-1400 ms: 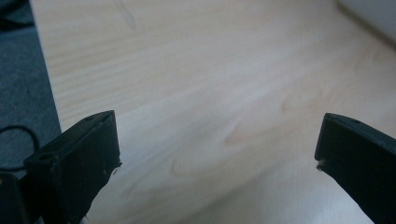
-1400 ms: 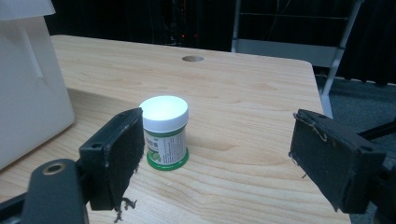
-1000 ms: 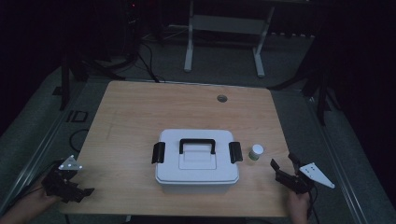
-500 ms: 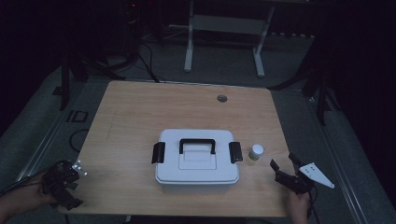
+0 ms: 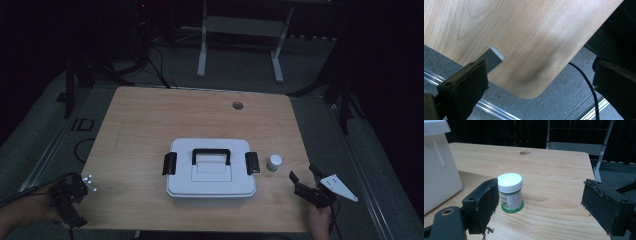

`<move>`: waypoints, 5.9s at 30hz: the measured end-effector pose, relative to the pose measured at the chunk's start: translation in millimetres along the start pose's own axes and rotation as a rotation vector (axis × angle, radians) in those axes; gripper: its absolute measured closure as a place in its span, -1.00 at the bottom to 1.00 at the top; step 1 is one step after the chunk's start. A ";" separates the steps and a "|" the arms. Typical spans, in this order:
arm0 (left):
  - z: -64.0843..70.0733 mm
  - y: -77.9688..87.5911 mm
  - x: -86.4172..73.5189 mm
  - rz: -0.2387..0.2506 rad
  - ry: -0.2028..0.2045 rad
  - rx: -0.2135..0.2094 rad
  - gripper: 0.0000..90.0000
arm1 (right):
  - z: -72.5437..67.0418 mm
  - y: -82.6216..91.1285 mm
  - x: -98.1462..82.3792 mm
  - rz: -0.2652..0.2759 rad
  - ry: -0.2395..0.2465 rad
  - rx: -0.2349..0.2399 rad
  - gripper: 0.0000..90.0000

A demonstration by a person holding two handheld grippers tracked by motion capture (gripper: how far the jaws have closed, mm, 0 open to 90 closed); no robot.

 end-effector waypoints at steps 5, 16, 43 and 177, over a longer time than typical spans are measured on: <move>4.5 7.5 9.2 0.011 -0.020 0.001 -1.00 | 0.3 -0.1 -0.3 -0.003 0.003 -0.002 -0.70; 10.1 27.6 30.0 0.022 -0.056 0.002 -0.98 | 0.1 -0.5 -0.6 -0.007 0.003 -0.001 -0.70; 39.8 92.0 115.4 0.039 -0.245 0.033 -0.98 | -0.8 -1.6 -1.3 -0.015 0.002 0.007 -0.70; 104.4 159.6 311.7 0.053 -0.576 0.010 0.86 | -2.3 -2.4 -2.8 -0.019 0.008 0.043 -0.70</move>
Point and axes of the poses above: each handheld gripper's, and its own axes: y roughly backward along the jaws, x roughly out of its top, z roughly to its right, the point moved 4 cm from there along -y, roughly forward along the jaws, and after that the axes turned 4 degrees about z, right-handed, at the moved point
